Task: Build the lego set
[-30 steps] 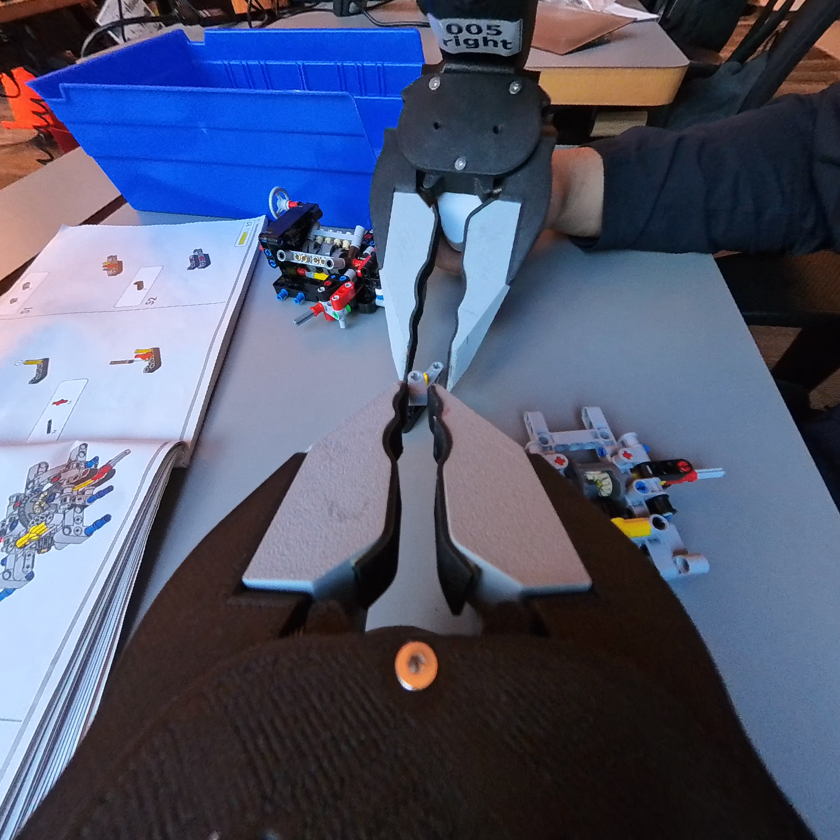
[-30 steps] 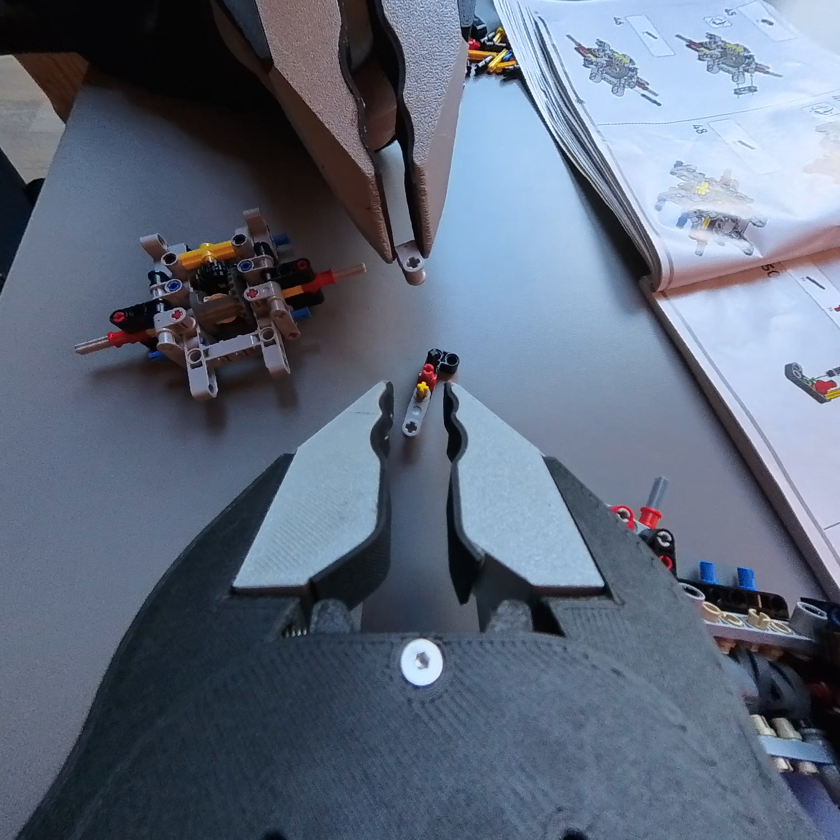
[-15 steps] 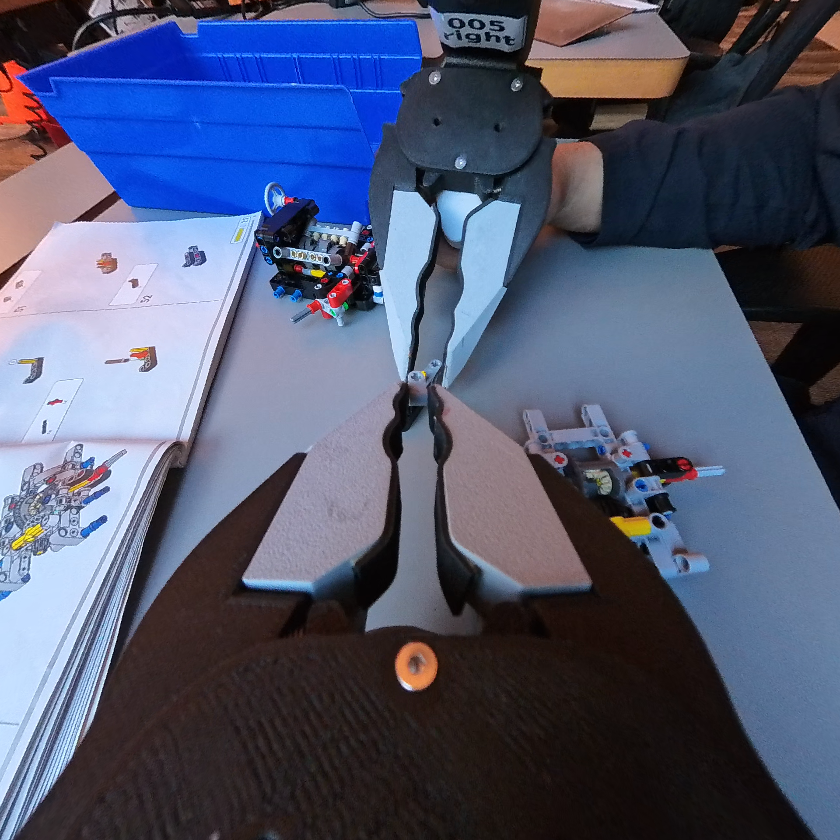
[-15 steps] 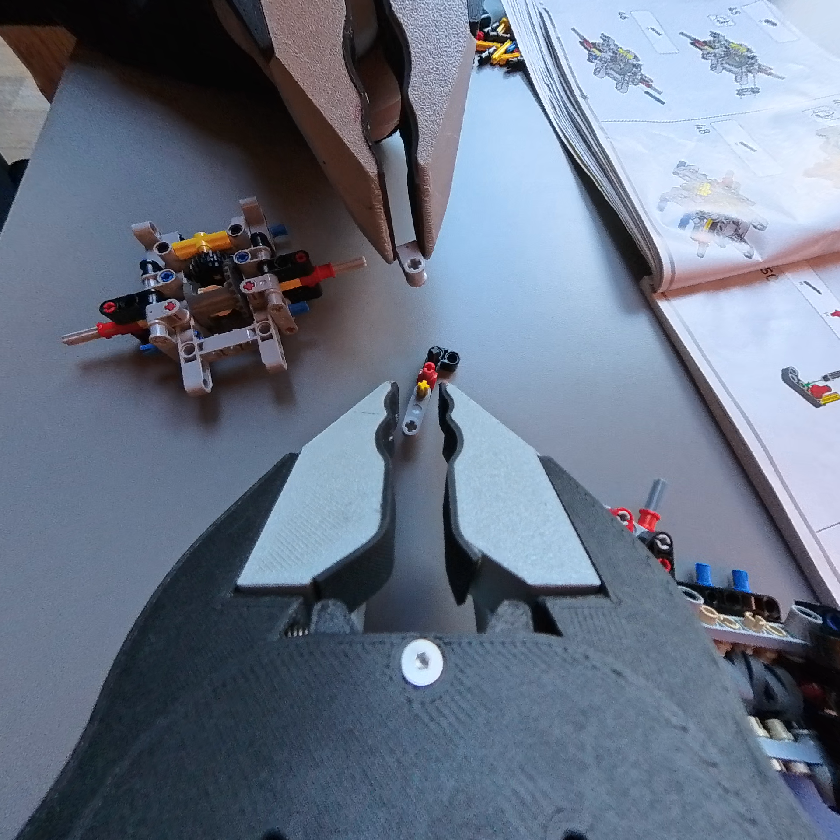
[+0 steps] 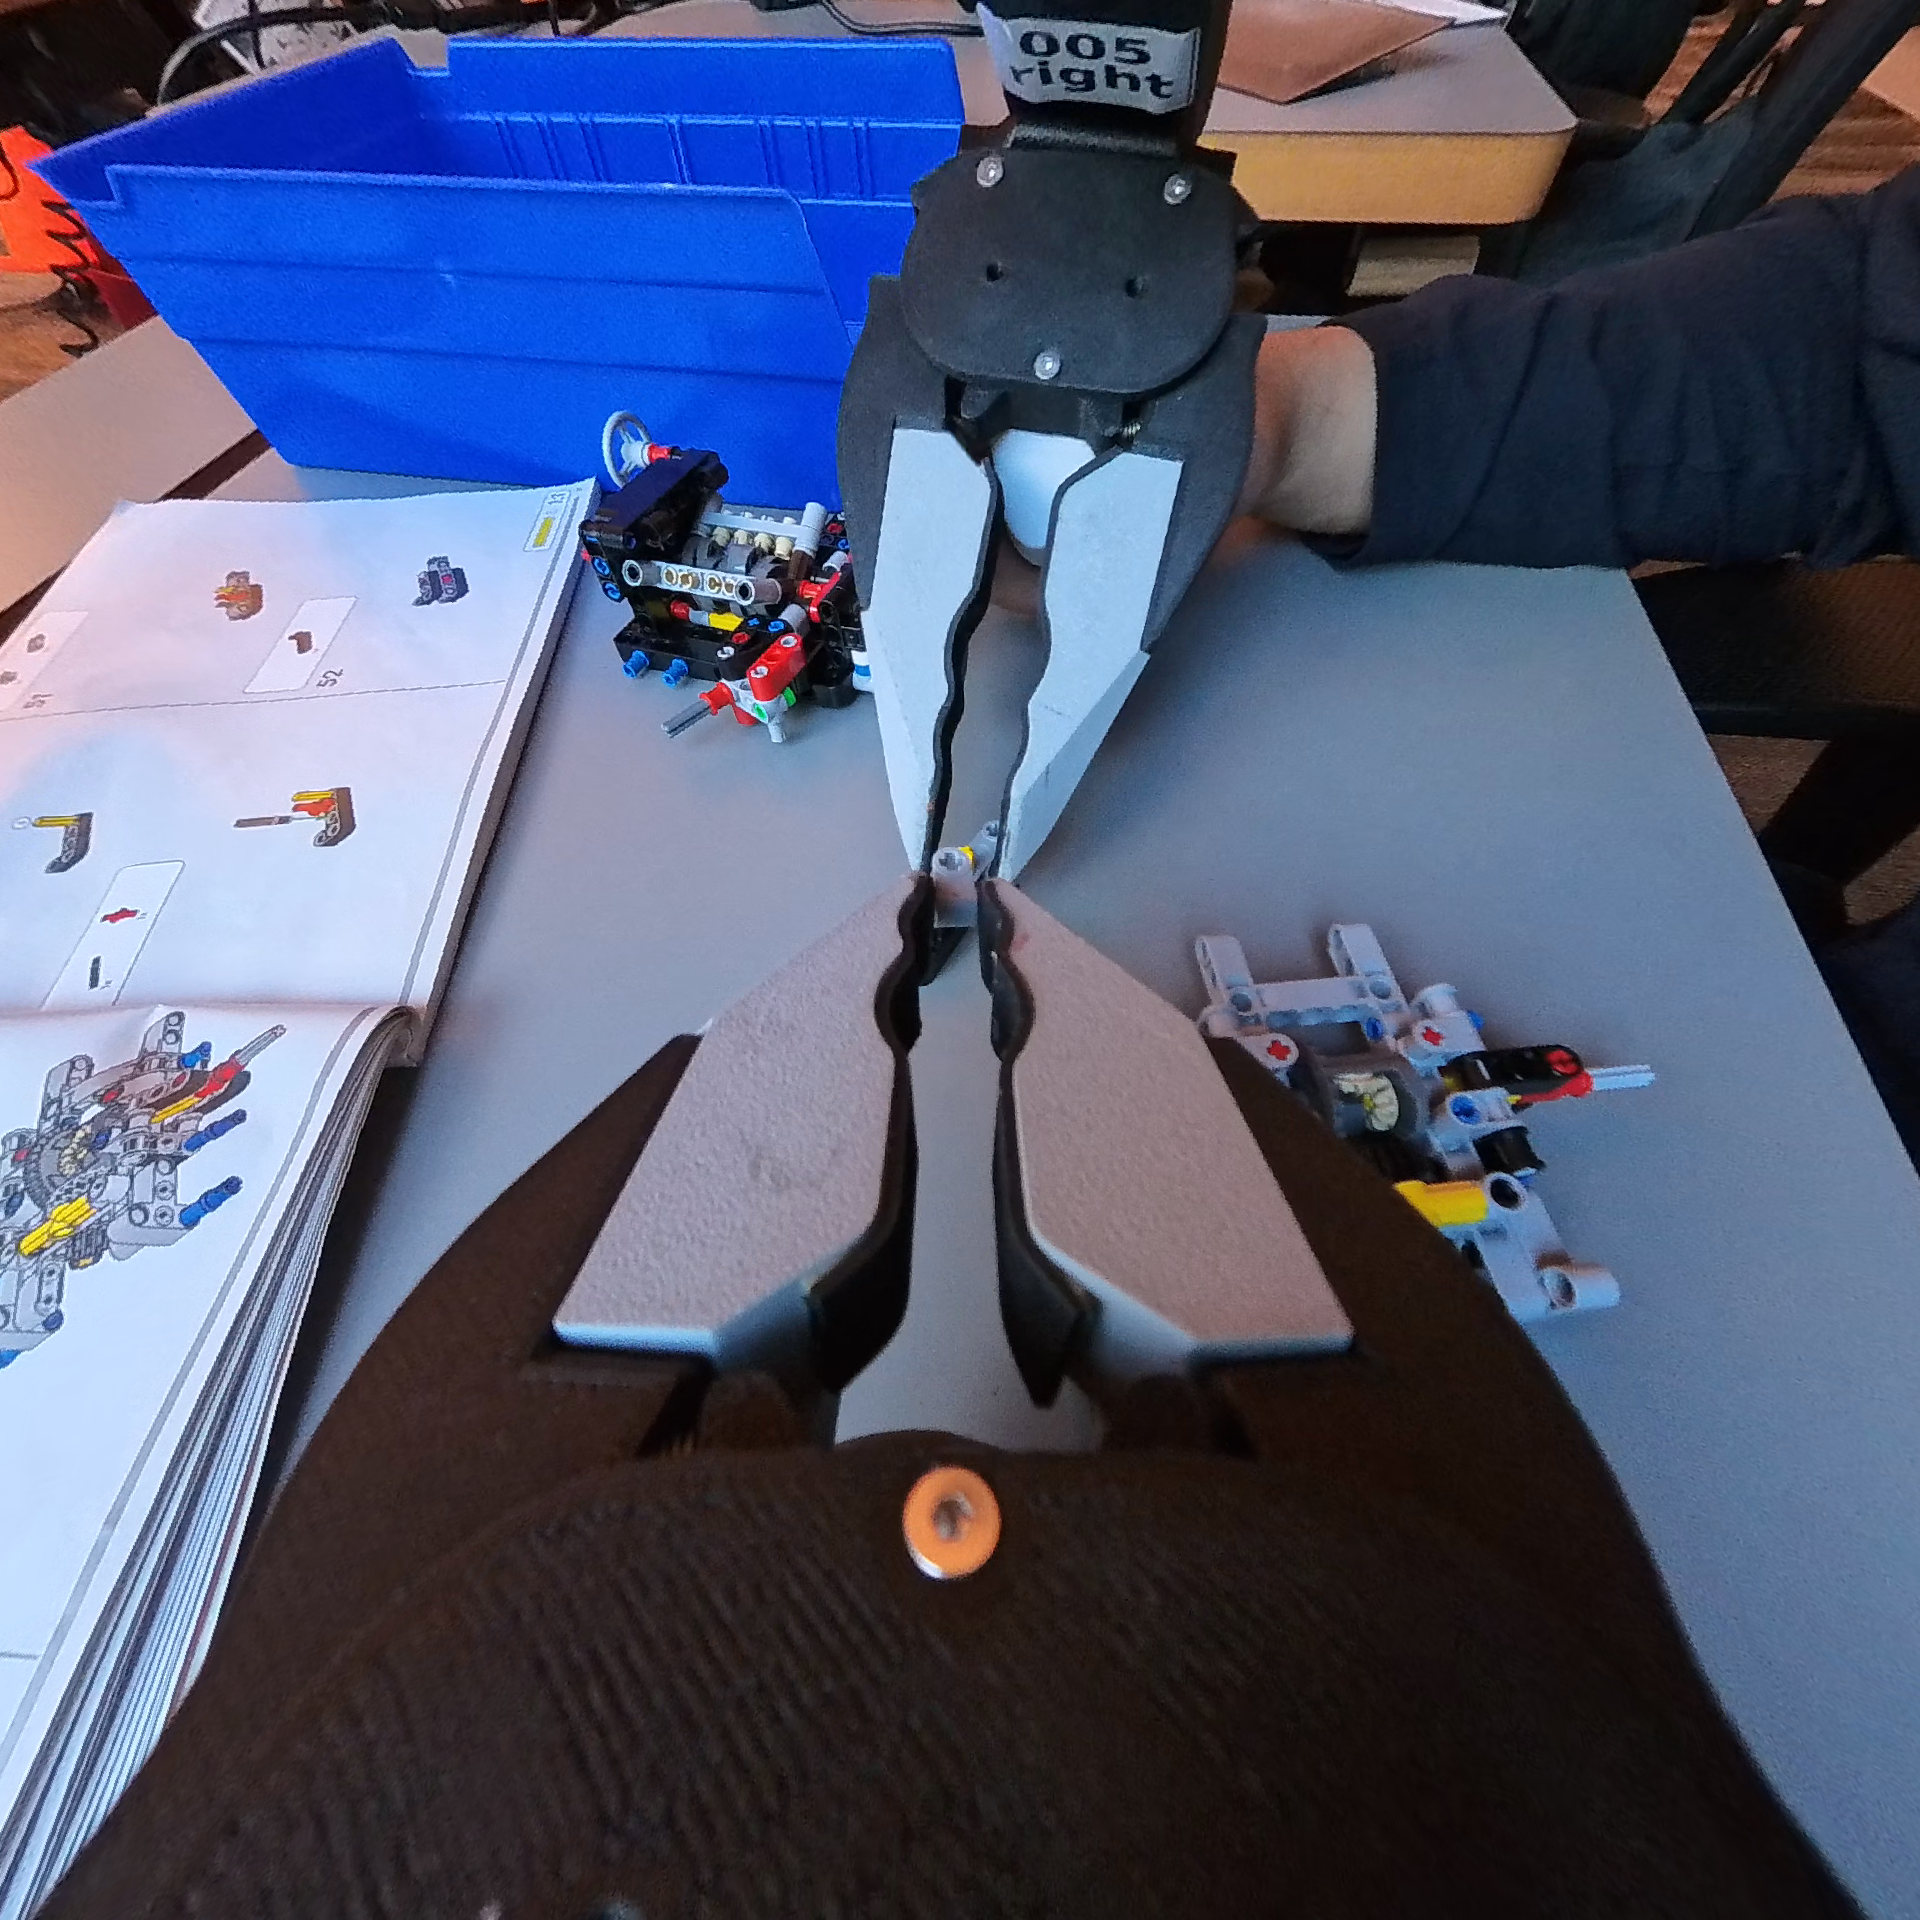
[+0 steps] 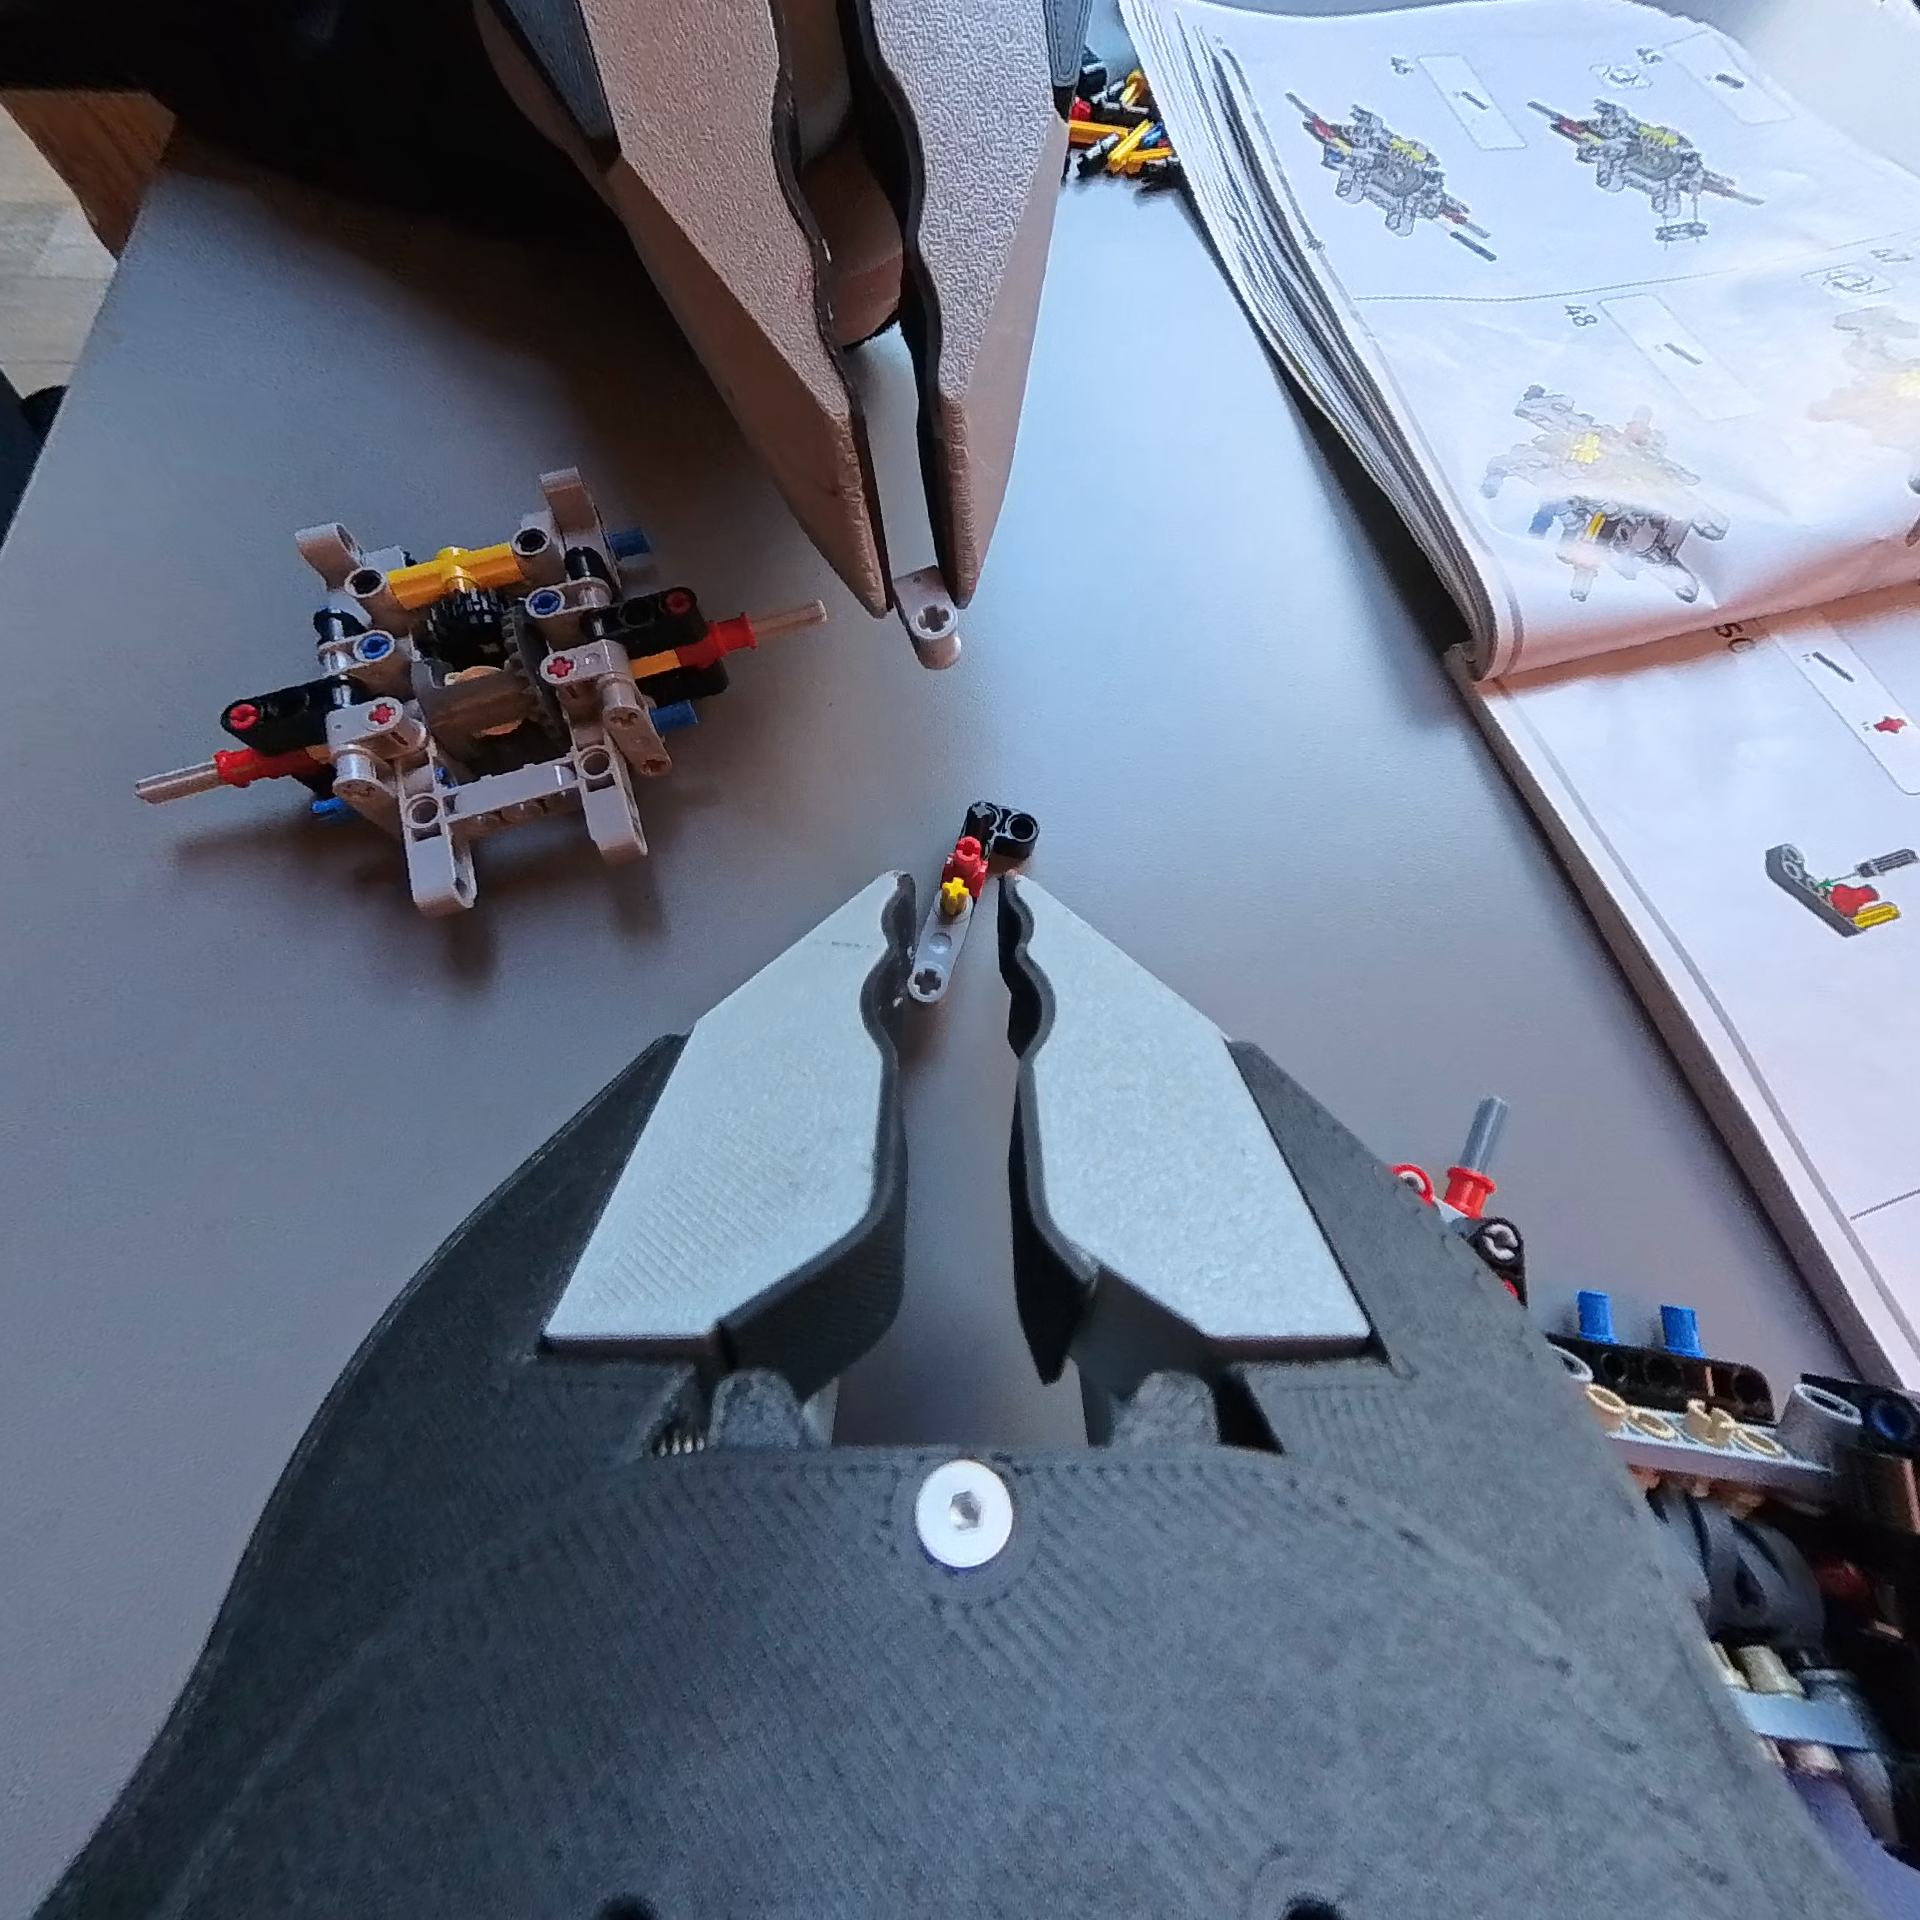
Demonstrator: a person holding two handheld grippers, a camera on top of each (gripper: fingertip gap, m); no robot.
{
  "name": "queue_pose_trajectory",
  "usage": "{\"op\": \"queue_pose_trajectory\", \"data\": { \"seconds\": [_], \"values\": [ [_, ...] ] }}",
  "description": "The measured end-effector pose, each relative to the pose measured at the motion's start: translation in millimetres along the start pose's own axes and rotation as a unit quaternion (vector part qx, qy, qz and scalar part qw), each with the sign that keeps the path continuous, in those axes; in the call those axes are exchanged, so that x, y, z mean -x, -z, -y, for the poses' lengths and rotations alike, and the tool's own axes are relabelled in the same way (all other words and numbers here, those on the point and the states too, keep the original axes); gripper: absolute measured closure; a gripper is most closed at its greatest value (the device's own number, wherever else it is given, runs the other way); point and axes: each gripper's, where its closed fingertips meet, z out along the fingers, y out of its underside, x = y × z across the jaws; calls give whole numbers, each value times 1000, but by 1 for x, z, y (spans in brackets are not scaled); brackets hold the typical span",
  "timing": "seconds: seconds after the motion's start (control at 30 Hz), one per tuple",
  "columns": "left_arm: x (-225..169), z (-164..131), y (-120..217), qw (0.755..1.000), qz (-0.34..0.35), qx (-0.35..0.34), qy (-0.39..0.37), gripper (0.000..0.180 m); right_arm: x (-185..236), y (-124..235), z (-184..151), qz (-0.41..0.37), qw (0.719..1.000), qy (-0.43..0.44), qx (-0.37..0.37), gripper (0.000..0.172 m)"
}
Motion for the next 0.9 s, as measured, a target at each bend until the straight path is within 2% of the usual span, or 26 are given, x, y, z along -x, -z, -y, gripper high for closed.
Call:
{"op": "queue_pose_trajectory", "data": {
  "seconds": [0.3, 0.9],
  "values": [
    [-1, -2, -1, 1000, -5, 5, 2, 175, 1, -1, -2, 4, 1000, 3, 6, 167],
    [-10, -8, -3, 999, -35, 29, 0, 175, 12, -3, 0, 35, 999, 20, 3, 168]
  ]
}}
